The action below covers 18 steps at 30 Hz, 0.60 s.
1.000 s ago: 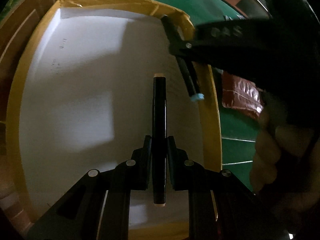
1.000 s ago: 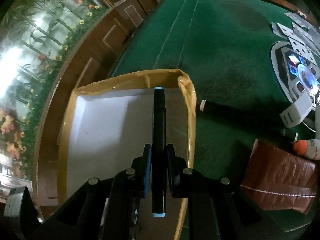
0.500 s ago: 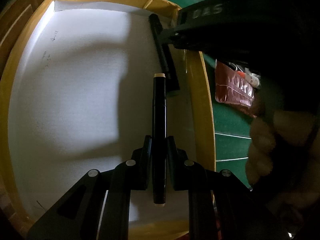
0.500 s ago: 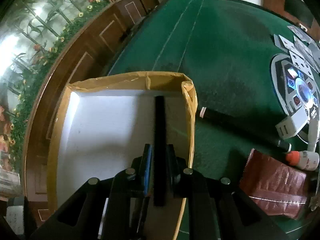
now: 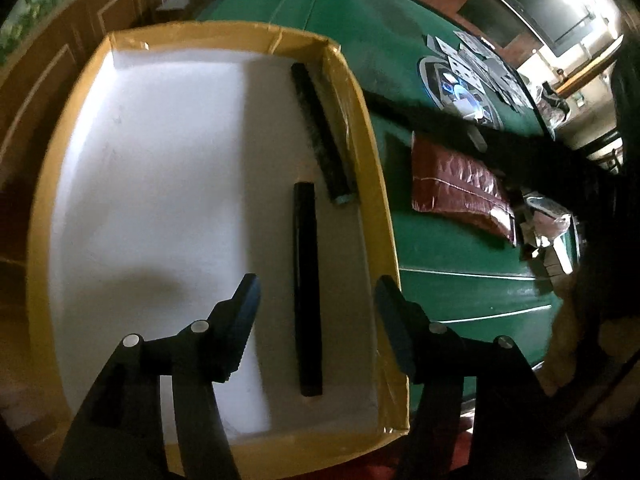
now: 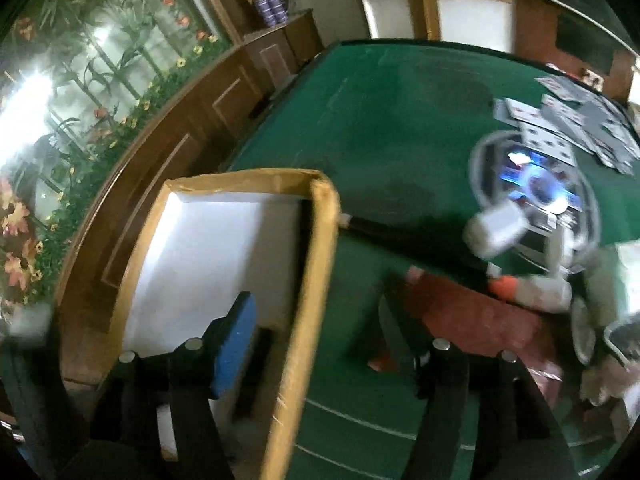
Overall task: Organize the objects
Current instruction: 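Lower the markers into the tray and open both grippers, then move both grippers back to the items on the table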
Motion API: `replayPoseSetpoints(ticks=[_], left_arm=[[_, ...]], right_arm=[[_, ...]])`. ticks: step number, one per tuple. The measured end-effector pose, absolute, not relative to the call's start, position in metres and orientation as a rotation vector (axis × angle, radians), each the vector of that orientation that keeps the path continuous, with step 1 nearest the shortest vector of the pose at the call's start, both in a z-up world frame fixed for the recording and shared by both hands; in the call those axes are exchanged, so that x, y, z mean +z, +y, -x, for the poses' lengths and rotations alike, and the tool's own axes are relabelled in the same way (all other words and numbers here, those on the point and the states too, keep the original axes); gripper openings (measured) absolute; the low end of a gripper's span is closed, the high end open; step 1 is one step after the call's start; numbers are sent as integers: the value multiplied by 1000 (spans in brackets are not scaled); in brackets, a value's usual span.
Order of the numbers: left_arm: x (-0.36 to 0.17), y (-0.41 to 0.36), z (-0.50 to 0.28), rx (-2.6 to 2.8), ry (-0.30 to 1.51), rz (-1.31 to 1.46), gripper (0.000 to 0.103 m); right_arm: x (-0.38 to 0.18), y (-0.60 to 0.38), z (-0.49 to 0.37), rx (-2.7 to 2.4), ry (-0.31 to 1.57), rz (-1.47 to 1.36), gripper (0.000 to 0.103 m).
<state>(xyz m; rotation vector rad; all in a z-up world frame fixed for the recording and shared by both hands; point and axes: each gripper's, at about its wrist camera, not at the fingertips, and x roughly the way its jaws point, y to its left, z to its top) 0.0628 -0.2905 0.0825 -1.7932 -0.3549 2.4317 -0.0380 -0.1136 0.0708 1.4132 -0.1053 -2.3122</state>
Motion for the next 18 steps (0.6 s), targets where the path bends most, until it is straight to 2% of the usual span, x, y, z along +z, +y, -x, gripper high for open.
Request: replayPoseSetpoints(ticks=[5,10,18], left_arm=[[92,-263,-64,2497,-233,1766,68],[105,-245,-52,2534,-113,1725,69],[112,-198,-34,2504,-10,1660,69]], right_arm=[[66,-63,14,-2364,-135,-1421,78],[60,-13,-10,-2388,-234,-1389,78],[52,50,-41,-2460,-269,-1414,80]])
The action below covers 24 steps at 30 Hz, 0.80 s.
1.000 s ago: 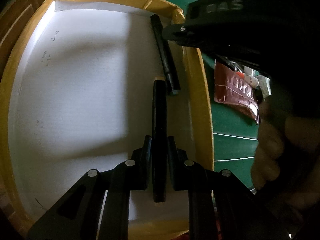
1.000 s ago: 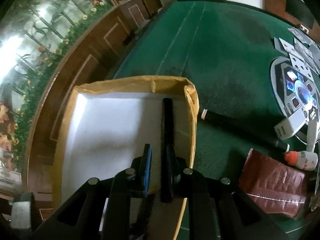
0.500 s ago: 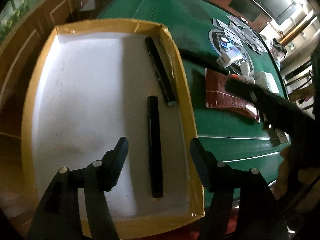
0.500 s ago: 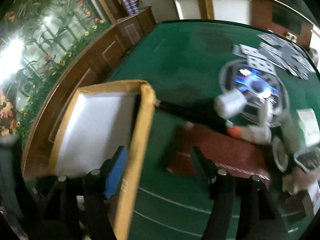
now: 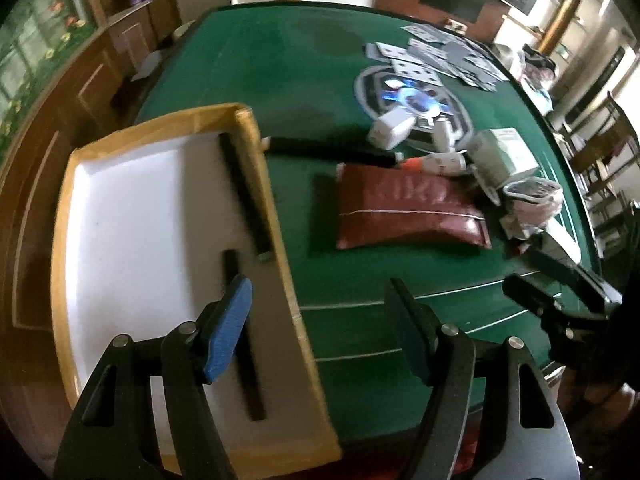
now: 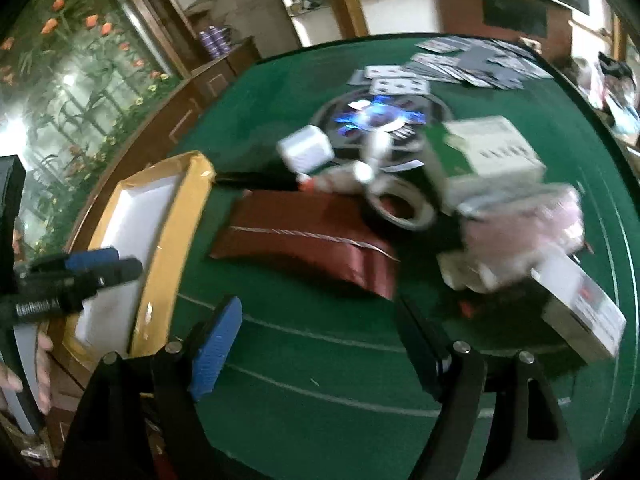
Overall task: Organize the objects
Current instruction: 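Move both grippers back to the items on the table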
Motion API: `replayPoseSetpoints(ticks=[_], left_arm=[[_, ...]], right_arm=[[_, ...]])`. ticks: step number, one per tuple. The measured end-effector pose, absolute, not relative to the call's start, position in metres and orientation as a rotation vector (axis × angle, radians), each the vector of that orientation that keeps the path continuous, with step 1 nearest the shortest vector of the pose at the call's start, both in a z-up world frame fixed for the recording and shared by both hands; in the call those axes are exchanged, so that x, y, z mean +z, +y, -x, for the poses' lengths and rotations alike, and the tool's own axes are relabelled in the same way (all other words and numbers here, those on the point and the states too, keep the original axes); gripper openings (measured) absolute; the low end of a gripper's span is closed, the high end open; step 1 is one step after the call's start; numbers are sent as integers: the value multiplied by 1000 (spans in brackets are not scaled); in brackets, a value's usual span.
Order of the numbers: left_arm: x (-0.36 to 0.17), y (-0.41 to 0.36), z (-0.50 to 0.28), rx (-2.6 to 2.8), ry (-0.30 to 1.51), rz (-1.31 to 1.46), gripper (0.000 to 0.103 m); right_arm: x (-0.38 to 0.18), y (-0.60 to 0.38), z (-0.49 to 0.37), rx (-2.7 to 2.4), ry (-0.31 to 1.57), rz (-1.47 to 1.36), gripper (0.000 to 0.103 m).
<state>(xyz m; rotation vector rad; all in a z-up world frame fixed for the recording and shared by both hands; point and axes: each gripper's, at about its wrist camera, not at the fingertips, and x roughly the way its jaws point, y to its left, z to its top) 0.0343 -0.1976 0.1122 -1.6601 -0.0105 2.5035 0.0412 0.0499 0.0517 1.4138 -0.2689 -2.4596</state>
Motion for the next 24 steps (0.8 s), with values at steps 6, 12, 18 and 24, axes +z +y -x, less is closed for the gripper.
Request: replayPoseSetpoints(ticks=[6,12,18,24], left_arm=[[115,-163,-7,2386,126,1610,69],[102,-117,33,2260,284,1583,69],[80,-83,80,2200,372,1558,69],[45,-90,105,2121,273,1641,69]], right_arm=[[48,94,-59,-2478,-383,-1457,83],[56,121,-71,-2541,-418,-1449,86],[56,133,-78,-2558,-423,-1473,86],[54,134,-85,-2556,-405,-1489,86]])
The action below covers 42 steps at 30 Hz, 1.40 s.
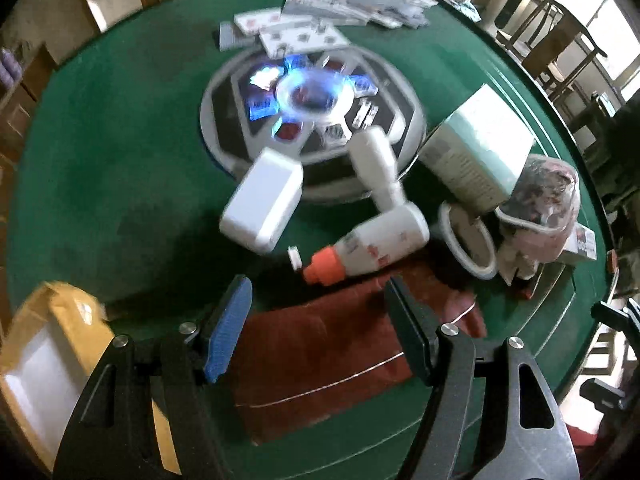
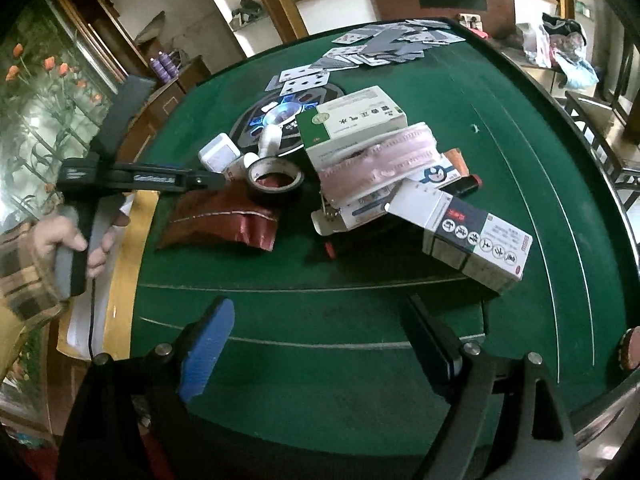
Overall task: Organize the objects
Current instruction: 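Move both grippers back to the items on the table, then grasp the white medicine box with the right gripper while the left gripper grasps the red-brown bag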
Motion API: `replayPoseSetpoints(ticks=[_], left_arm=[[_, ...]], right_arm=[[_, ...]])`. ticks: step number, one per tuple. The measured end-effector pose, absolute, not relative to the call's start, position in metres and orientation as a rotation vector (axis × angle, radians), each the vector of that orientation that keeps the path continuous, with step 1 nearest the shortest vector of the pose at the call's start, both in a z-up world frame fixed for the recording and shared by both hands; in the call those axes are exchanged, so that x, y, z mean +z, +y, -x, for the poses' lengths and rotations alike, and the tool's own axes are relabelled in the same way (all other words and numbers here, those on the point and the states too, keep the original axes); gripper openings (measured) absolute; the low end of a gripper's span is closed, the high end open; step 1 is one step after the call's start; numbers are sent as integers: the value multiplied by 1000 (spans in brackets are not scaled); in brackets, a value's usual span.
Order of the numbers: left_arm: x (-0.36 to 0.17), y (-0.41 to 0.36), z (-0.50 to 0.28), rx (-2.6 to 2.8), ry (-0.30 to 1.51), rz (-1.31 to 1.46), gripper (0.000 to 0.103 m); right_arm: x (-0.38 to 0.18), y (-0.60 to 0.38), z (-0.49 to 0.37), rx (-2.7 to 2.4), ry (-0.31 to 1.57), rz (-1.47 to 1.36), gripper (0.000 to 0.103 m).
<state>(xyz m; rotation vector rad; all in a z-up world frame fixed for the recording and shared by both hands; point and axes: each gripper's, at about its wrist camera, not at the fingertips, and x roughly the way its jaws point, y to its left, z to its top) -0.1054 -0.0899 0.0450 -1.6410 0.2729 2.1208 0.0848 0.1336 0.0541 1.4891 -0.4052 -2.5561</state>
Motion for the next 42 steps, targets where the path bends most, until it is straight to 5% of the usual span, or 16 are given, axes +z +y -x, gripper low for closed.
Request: replayPoseSetpoints(ticks=[5,19,30,37,42], left_arm=[[45,-107,87,1988,155,1662,70],[54,-69,32,2080,208,1616,72],[26,-36,41,2160,419,1656,79],[28,-37,39,2225,328,1669,57],[28,-43,28,2229,240,1726,55]], right_arm=[[51,137,-85,-2547,-433,-1497,86],[52,184,-82,-2603,-478,-1484,86],[53,225,-77,-2595,-274,-1509,86],[48,223,-46,-2445,2,-1530,86],[37,208,-30,-2339,182,-1520,82]])
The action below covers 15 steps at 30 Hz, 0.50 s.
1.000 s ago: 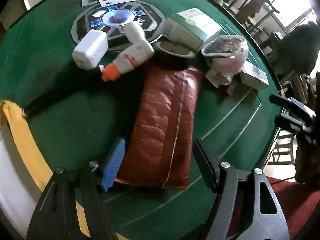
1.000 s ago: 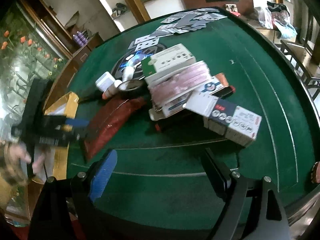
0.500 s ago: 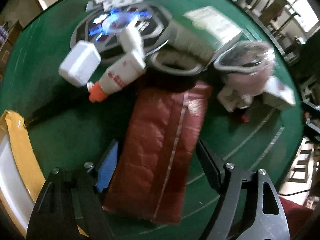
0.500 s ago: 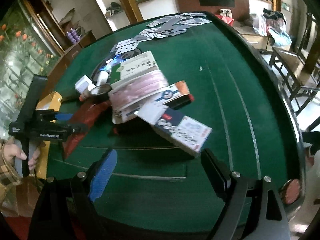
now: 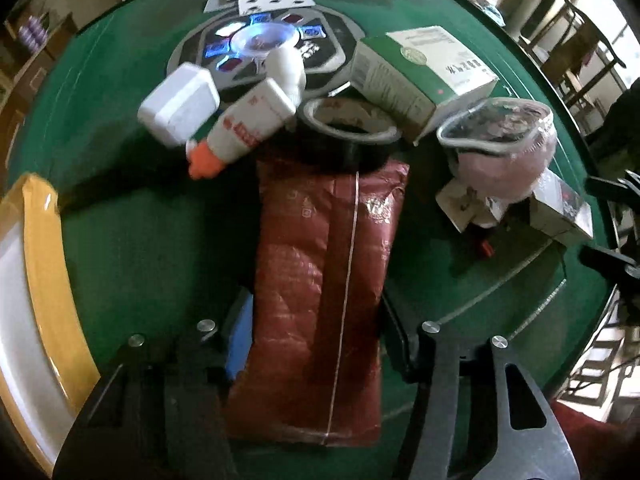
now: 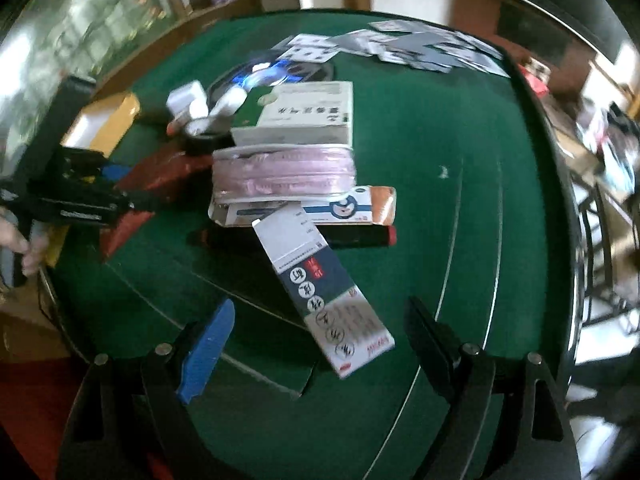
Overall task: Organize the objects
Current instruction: 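Grasp the white medicine box with the right gripper while the left gripper grasps the red-brown bag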
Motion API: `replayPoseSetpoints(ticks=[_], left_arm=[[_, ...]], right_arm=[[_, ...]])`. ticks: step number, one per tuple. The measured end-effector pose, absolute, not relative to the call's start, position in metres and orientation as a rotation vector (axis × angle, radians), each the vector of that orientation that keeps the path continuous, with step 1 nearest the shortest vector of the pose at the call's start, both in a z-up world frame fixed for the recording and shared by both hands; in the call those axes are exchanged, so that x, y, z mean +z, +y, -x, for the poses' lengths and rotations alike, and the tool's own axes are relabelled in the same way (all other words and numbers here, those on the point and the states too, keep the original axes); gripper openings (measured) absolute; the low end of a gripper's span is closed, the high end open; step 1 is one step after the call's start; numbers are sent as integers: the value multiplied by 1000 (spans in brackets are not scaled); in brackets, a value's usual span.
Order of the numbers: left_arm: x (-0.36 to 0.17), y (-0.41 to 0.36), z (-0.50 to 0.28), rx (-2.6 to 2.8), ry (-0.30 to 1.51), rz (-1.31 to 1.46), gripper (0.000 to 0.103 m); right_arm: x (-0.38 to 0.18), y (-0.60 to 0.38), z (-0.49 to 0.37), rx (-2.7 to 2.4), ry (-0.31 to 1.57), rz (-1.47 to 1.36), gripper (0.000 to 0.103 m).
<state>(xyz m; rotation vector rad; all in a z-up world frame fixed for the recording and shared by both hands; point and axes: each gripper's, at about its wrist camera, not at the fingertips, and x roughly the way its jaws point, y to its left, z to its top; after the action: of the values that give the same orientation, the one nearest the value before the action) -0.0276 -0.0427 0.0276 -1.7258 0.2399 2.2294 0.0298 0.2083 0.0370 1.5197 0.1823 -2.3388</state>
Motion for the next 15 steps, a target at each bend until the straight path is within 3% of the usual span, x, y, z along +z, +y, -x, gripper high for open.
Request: replayPoseSetpoints(ticks=[2,5,7,15], left_arm=[[27,-42,19,2227,244,1733,55],[27,-38,9,2237,241,1735,55],[28,-34,7,2248,245,1740,55],[27,-17,13,2286,269,1803,58]], right_arm=[[30,205,-24,-2315,235,-1536,72],[20,202,-18,-2274,270,-1573,45],[11,198,-17,-2241,296,-1607,34],[9,187,-35,-2283,263,-1616,33]])
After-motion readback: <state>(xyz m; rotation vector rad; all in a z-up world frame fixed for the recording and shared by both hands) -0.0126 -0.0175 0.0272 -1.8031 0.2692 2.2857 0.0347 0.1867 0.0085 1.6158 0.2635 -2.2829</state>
